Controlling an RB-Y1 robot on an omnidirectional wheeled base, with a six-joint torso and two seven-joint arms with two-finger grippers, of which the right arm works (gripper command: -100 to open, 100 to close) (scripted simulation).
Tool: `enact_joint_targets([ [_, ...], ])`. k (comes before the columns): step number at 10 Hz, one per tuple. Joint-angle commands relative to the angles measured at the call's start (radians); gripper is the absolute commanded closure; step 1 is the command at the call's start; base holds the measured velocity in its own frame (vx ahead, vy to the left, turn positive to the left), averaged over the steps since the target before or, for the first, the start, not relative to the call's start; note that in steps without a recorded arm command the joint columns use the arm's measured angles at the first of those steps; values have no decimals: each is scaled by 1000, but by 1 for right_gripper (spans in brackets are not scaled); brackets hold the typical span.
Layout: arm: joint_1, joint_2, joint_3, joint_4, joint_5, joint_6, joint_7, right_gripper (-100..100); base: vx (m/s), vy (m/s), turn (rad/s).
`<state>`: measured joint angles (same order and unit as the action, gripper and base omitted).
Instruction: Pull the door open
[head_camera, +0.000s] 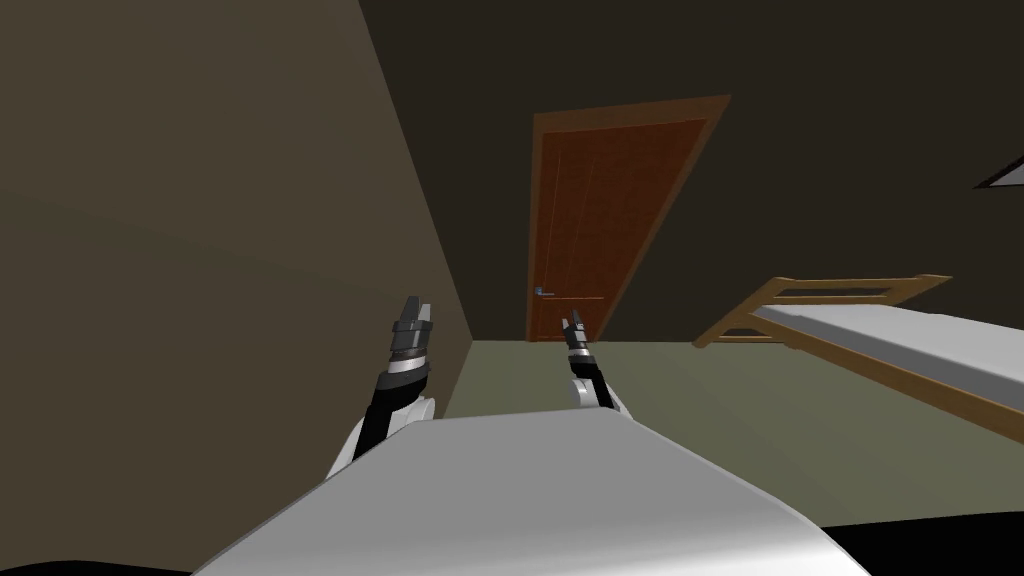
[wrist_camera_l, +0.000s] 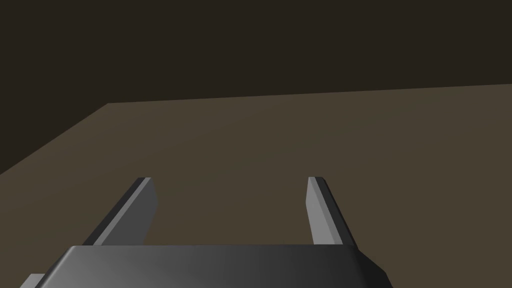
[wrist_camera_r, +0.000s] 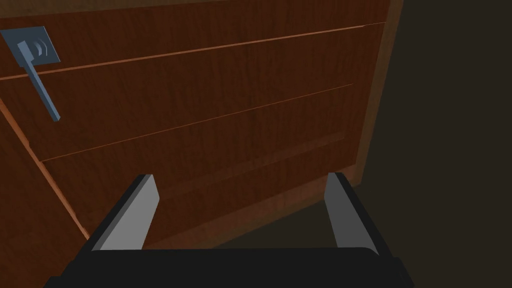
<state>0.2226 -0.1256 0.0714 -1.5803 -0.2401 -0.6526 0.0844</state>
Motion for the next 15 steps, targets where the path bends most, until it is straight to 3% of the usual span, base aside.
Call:
enact_joint_targets([
  [1, -19, -5, 2, 48, -12, -5, 0, -100, 90, -18, 35],
  [5, -55, -14, 6, 147, -33, -24, -1, -100, 85, -7, 29],
  [6, -55, -14, 6, 147, -33, -24, -1, -100, 47, -7, 14],
  [10, -102, -27, 12, 279, -60, -48, -3, -100, 79, -6, 40],
  [11, -102, -27, 12, 279, -60, -48, -3, -100, 68, -11, 8],
  [15, -148, -39, 18, 399, -87, -72, -4, -100, 84, -14, 37],
])
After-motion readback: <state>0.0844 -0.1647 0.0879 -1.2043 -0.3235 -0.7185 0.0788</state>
